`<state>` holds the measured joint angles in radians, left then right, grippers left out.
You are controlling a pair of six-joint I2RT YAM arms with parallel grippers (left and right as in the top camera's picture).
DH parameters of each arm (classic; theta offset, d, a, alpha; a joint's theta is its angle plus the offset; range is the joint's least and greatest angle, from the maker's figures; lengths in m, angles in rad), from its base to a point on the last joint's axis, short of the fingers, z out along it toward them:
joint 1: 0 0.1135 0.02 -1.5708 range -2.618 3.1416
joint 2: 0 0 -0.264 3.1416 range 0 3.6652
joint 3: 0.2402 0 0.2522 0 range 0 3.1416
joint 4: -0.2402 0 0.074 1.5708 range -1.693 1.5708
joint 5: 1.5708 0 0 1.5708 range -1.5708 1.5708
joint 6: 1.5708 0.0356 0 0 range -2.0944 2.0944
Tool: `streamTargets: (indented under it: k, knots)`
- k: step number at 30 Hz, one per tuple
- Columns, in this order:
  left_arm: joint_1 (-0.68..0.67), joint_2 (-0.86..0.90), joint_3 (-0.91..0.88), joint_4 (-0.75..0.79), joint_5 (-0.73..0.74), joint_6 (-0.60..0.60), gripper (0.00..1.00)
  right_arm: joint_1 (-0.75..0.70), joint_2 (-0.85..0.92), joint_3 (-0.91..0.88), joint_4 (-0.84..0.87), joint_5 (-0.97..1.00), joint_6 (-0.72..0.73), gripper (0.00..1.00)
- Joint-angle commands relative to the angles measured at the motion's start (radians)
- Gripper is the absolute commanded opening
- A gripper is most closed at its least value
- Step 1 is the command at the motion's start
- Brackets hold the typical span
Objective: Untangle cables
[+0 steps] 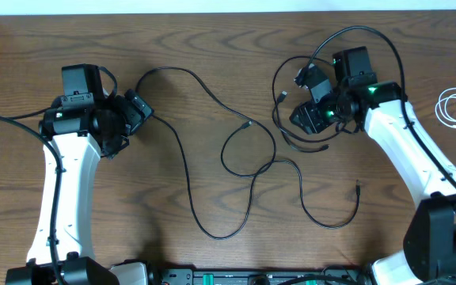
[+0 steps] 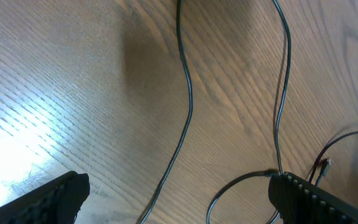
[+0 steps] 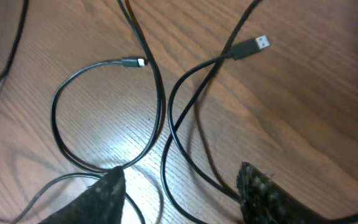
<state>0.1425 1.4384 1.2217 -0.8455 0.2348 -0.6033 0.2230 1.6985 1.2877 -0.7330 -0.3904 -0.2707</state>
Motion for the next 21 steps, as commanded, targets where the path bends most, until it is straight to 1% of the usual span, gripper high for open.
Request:
streamTargets:
  k: [1,5,11,18,21]
  knots:
    - [0.003,0.004,0.005,-0.003,0.001,-0.004,0.98,0.001,0.023,0.004,-0.006,-0.018,0.011,0.60]
    - [0.003,0.004,0.005,-0.003,0.001,-0.004,0.98,0.002,0.045,0.003,-0.028,-0.011,-0.040,0.64]
    - [0.003,0.004,0.005,-0.003,0.001,-0.004,0.98,0.023,0.102,-0.023,-0.018,-0.008,-0.048,0.64]
    - [0.003,0.004,0.005,-0.003,0.001,-0.004,0.98,0.097,0.217,-0.028,0.012,-0.002,-0.068,0.66]
    - [0.003,0.004,0.005,-0.003,0.001,-0.004,0.98,0.143,0.274,-0.028,0.047,0.062,-0.068,0.66]
